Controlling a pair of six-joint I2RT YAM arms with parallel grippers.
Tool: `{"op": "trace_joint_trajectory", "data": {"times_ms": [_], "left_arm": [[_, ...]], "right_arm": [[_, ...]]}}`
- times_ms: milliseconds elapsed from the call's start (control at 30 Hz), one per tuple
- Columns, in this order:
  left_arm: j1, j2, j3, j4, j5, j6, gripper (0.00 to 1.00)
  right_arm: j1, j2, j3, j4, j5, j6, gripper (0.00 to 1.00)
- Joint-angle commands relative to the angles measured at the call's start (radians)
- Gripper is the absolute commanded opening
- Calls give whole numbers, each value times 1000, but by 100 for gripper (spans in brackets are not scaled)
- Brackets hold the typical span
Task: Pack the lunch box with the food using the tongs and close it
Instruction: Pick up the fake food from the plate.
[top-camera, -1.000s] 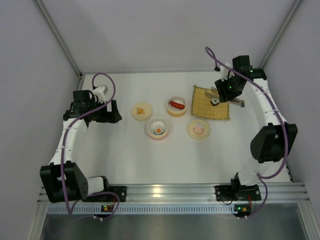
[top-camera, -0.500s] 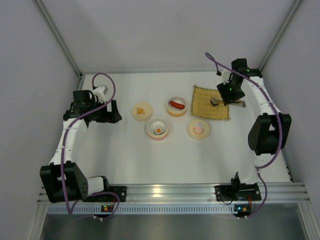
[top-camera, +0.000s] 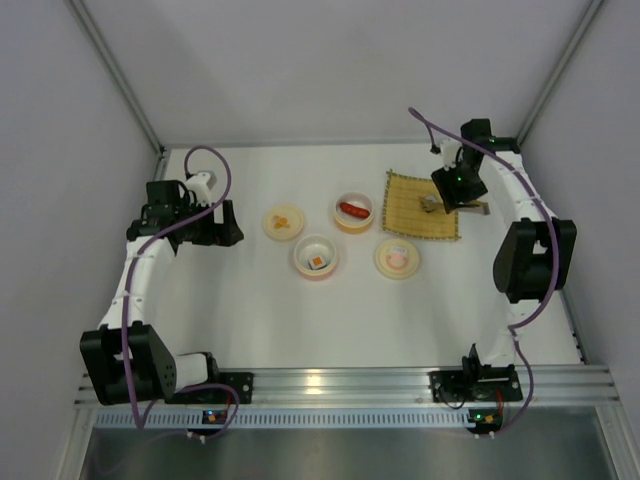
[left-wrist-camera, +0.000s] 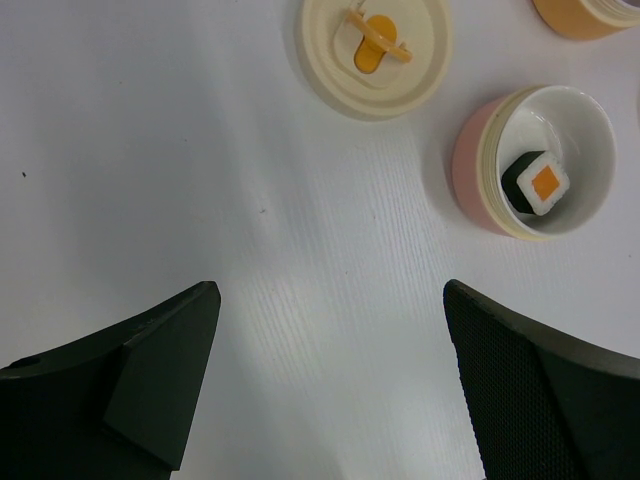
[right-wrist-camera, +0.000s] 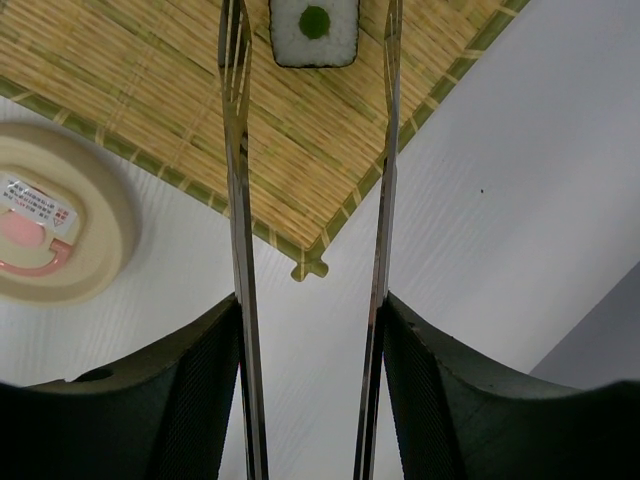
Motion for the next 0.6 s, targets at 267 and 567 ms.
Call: {"op": "trace_joint_trajectory", "data": {"times_ms": [267,567], "left_arm": [[6,27,7,37,14,2,98],[7,33,20,34,18,-5,98]], "right_arm": [[-11,24,52,53,-26,-14,54],[-9,42,64,48,-24,-13,46]]}}
